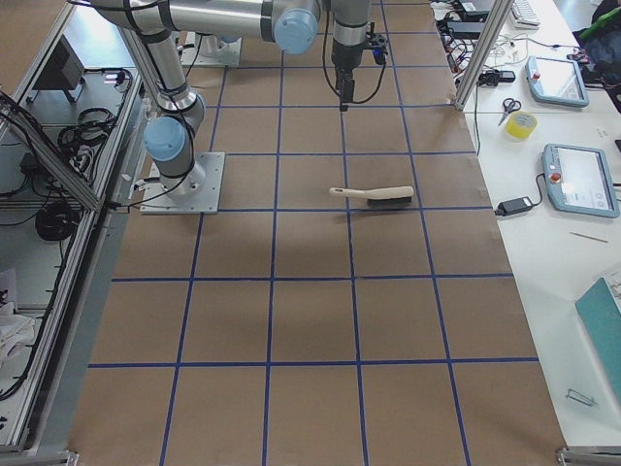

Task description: Sweep and dump trash into bin

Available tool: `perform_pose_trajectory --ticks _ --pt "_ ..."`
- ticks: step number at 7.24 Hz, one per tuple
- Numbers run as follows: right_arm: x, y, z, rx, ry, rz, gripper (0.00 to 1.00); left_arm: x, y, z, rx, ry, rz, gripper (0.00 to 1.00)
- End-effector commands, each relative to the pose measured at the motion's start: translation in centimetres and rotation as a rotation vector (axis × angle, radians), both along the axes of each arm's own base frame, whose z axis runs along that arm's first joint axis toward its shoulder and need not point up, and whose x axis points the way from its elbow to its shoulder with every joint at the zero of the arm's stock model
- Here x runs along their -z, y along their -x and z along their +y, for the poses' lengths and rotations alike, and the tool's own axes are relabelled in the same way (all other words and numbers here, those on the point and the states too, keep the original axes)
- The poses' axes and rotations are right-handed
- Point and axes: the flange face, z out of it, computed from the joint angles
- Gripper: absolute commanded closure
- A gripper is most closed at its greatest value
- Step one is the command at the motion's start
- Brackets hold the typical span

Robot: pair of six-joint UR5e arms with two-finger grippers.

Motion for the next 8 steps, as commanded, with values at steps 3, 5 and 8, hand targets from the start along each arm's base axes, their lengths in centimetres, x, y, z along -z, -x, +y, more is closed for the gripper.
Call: perform_pose_trajectory --ticks 3,5,8 --pt "-3.4 -3.2 4.0 -0.001 0.019 -0.065 0.0 2.9 -0.7 1.8 -0.086 -0.104 0.425 1.0" --pt "-2.3 -5.1 3.4 -0.016 0.009 -0.127 0.0 5.9 -0.2 1.9 -0.309 -0.107 0.557 1.0" --pt "-1.3 -7.1 2.7 -0.063 0.032 -0.111 0.0 8.3 3.0 0.9 -0.631 -0.101 0.649 1.0"
